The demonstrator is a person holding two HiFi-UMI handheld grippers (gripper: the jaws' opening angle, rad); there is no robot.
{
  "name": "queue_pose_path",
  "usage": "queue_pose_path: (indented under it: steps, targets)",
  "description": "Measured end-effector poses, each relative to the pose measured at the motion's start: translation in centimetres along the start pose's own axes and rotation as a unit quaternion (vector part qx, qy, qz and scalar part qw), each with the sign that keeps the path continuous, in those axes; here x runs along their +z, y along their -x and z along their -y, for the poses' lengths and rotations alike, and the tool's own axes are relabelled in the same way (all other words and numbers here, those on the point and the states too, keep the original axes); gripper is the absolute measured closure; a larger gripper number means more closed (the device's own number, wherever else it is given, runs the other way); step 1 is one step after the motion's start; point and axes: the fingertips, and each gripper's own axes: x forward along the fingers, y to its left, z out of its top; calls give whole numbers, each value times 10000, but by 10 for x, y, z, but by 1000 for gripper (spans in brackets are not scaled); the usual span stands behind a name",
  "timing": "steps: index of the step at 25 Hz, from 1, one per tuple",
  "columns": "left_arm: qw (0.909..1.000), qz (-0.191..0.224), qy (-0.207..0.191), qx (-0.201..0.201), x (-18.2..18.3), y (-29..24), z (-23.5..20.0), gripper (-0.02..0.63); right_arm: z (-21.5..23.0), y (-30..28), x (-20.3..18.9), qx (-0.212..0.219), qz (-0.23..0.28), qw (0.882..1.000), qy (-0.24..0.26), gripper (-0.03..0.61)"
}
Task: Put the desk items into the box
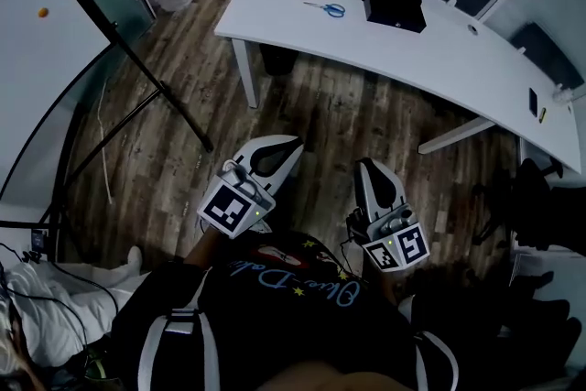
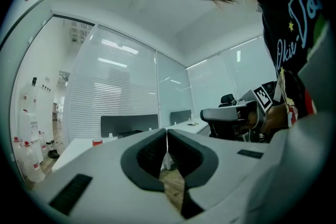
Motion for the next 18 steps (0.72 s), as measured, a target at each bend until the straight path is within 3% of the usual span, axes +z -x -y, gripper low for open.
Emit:
queue_pose_path:
  steps: [5, 11, 18]
  targets:
    - [9998, 180, 77, -99, 1, -3, -33, 612, -2, -32, -9, -124, -68, 9999, 63, 543]
    - [9993, 332, 114, -129, 2, 7, -72, 612, -18, -82, -20, 83, -149, 9998, 111, 541]
    - [9997, 152, 156, -148, -9, 23, -120, 612, -29, -133, -35, 86, -257, 9995, 159, 541]
